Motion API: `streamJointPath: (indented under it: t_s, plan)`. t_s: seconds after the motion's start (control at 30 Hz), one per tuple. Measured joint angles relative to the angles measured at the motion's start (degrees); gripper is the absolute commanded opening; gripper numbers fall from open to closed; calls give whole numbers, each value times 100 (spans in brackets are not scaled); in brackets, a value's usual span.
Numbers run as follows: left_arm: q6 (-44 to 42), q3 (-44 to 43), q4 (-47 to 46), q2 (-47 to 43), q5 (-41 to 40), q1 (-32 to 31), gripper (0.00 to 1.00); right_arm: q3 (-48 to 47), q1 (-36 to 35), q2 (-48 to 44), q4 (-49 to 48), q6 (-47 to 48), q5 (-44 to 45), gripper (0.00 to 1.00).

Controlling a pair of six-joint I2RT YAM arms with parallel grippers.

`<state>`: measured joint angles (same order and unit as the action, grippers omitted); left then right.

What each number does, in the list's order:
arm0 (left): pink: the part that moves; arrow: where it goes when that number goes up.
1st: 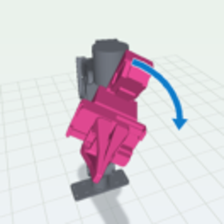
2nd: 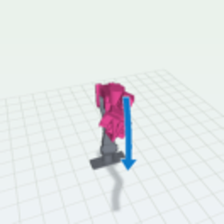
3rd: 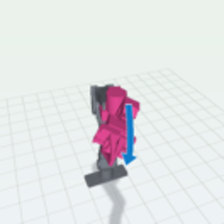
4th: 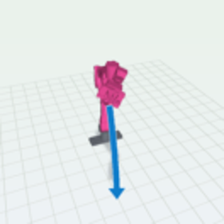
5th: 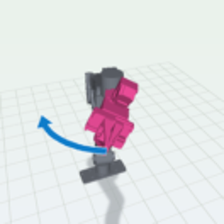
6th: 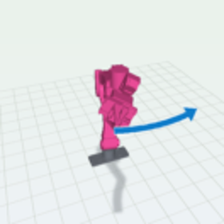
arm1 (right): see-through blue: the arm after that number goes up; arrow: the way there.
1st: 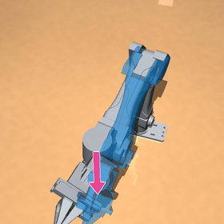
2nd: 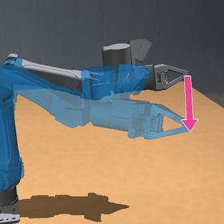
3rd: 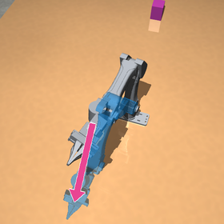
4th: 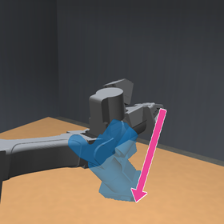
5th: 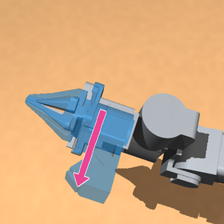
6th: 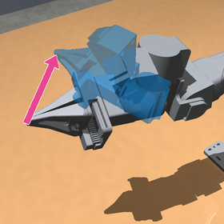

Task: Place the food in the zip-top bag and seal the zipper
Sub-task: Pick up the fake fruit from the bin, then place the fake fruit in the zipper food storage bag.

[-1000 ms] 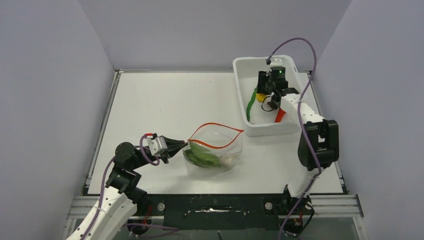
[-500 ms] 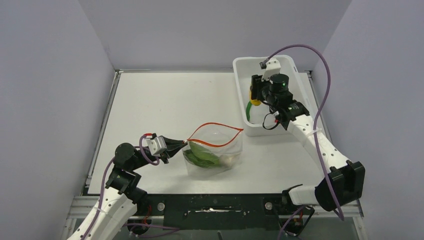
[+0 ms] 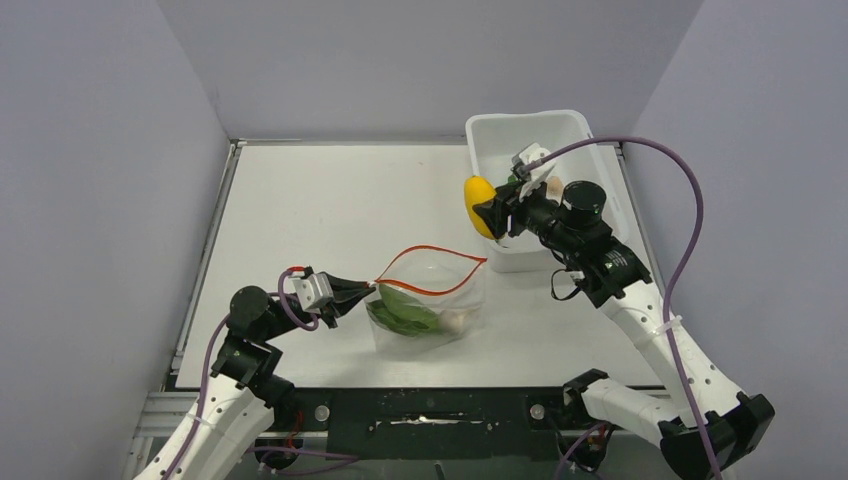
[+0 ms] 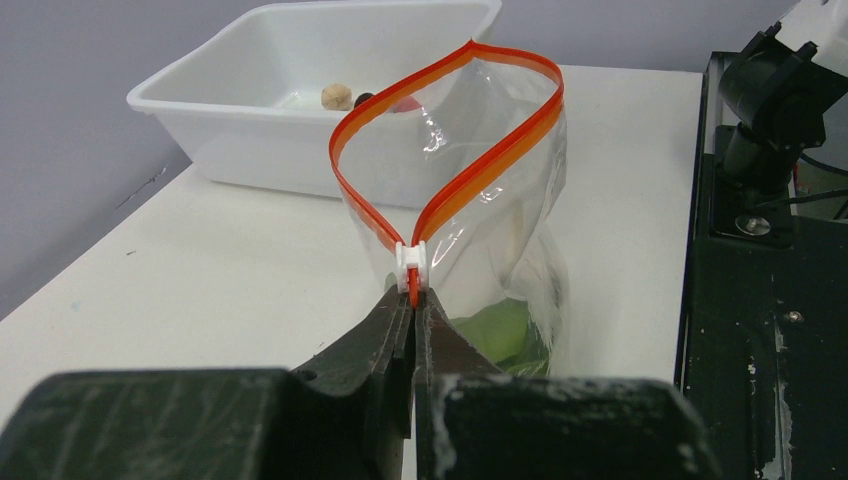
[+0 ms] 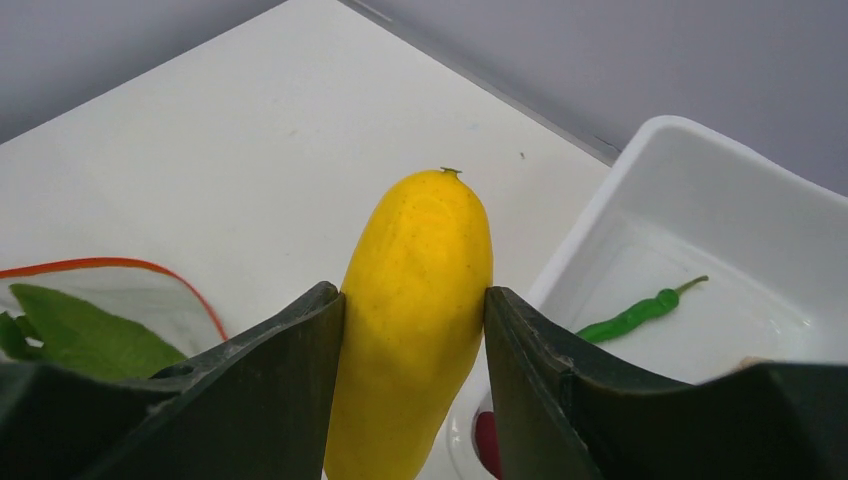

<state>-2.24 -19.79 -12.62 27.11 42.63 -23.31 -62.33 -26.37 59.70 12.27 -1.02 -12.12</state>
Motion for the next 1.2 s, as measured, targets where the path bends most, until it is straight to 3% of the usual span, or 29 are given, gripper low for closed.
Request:
streamJointPath:
  t_s: [0.4, 0.8, 1.2]
  plan:
    - [31, 7, -9, -2, 133, -20, 0, 142, -328, -162, -275, 225, -1851, 40]
    - [35, 15, -42, -46, 229, -22, 0, 229, -1040, -114, -540, 820, -2761, 38]
    - [63, 59, -68, -96, 315, -24, 0, 136, -1139, 542, 640, 1821, -3213, 41]
